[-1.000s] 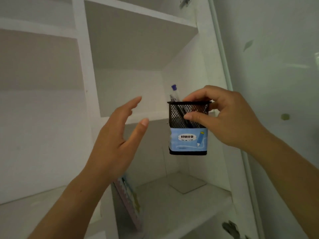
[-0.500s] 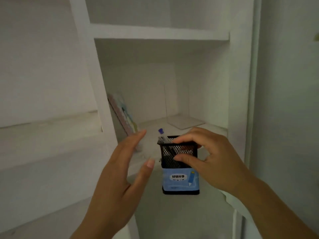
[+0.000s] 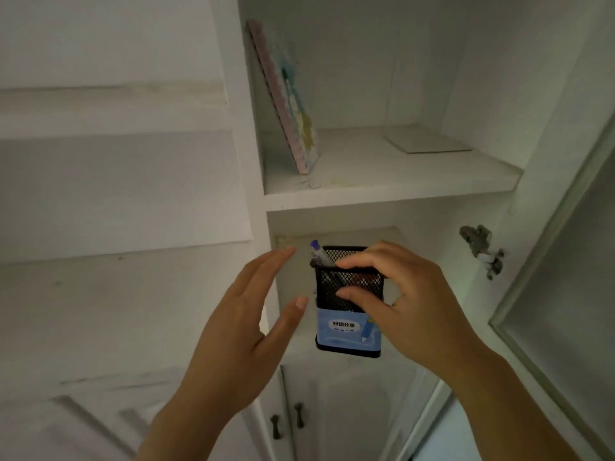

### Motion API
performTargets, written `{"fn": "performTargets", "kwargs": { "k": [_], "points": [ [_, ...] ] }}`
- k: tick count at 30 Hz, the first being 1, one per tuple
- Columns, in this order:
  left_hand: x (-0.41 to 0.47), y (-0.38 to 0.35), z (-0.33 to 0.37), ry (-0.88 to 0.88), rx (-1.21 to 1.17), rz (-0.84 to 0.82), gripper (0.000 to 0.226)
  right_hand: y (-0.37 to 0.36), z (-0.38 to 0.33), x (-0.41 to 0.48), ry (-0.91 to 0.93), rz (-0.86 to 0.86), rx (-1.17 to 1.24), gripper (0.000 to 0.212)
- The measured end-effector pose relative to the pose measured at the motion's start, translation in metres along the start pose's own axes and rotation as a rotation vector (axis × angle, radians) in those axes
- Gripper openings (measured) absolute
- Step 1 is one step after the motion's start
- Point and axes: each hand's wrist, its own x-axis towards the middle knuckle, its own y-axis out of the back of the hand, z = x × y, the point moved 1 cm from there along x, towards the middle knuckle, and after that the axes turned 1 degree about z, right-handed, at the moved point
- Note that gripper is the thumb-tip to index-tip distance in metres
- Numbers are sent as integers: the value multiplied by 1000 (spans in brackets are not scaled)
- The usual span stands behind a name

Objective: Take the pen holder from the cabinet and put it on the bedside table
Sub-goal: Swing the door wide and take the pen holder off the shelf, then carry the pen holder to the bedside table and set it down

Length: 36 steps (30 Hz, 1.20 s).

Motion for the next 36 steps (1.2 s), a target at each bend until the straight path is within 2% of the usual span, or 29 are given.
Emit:
{"fn": "performTargets", "kwargs": {
  "k": [11,18,22,28,36],
  "points": [
    [-89,13,0,261,200,70,53,-48,-23,-50,85,-210,225,25],
    [-174,41,1,474,253,158,49,-89,-68,-74,171,-375,317,22],
    [-227,76,10,603,296,230,47,-122,-118,-80,242,-484,386,24],
    [-301,141,13,693,372,366,54,-168,-213,-92,399,-525,505,23],
    [-438,254,14,809,462,567,53,-247,-370,-152,533,-641,642,21]
  ]
}}
